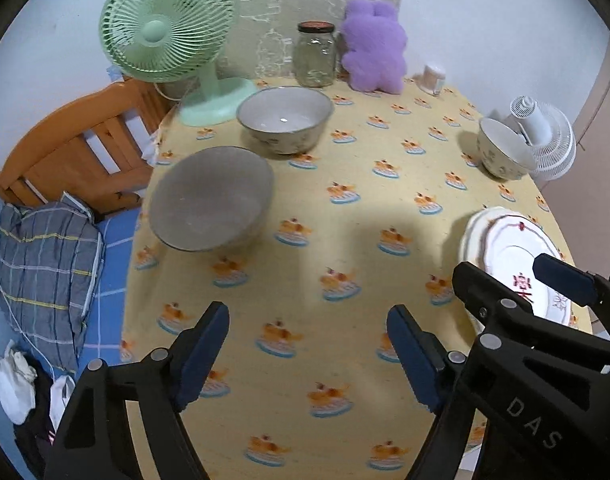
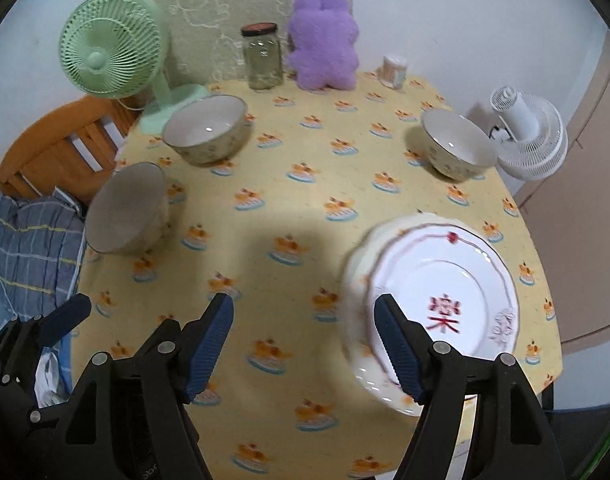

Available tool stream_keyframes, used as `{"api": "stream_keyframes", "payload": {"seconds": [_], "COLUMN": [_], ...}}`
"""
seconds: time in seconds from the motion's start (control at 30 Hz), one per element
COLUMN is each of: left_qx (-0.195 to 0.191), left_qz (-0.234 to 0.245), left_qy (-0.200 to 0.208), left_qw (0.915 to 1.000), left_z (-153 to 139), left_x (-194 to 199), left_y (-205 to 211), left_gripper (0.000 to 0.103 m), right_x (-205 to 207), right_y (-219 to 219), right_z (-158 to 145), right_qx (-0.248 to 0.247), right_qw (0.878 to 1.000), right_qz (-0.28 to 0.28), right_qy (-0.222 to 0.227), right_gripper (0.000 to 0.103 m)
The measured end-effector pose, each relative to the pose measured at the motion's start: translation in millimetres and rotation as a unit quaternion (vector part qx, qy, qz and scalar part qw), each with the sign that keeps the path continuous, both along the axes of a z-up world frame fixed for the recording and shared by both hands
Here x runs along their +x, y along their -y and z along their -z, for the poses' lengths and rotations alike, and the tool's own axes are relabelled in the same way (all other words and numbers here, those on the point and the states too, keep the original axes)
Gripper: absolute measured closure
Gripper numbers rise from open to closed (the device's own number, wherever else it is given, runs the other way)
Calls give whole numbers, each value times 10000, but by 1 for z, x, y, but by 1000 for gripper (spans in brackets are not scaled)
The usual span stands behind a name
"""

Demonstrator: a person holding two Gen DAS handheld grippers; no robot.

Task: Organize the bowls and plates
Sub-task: 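Reach both tools to the large grey-glazed bowl and grip its rim, then lift the grey bowl with both tools and carry it toward the plate stack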

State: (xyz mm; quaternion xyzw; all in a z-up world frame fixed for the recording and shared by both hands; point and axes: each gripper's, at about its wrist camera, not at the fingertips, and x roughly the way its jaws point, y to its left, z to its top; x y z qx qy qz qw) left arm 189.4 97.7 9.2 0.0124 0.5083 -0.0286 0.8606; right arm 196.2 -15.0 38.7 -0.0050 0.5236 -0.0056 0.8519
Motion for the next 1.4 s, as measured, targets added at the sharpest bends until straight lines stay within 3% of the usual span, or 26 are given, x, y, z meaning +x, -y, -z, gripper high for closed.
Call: {"api": "stream_keyframes", "payload": {"seconds": [0.2, 0.5, 0.7, 0.8, 1.23, 1.4], "left_qx": [19, 162, 545, 511, 176, 67], "left_qz": [-256, -646, -846, -846, -616, -559], "left_qy": [141, 412, 403, 378, -53, -110], "left_qw": [9996, 9969, 9941, 9944, 9979, 9984], "left_z": [-3, 5, 24, 33, 70, 69], "left_x": [15, 49, 79, 94, 127, 127], "left_y": [-41, -82, -105, -114, -123, -120], "left_gripper": [21, 21, 30, 36, 70, 74], "right_x": [17, 52, 81, 97, 134, 136], "right_y": [-39, -87, -116, -123, -138, -140], "right_z": [-1, -1, 18, 29, 73, 75], "right_qx": [189, 97, 227, 226, 336, 319], "right_qw": [9996, 9974, 9947, 9957, 9976, 9974], "right_qz": [-180, -477, -764, -727, -590, -608], "right_qy": [68, 528, 643, 525, -132, -208], "right_gripper": [27, 27, 28, 28, 80, 81]}}
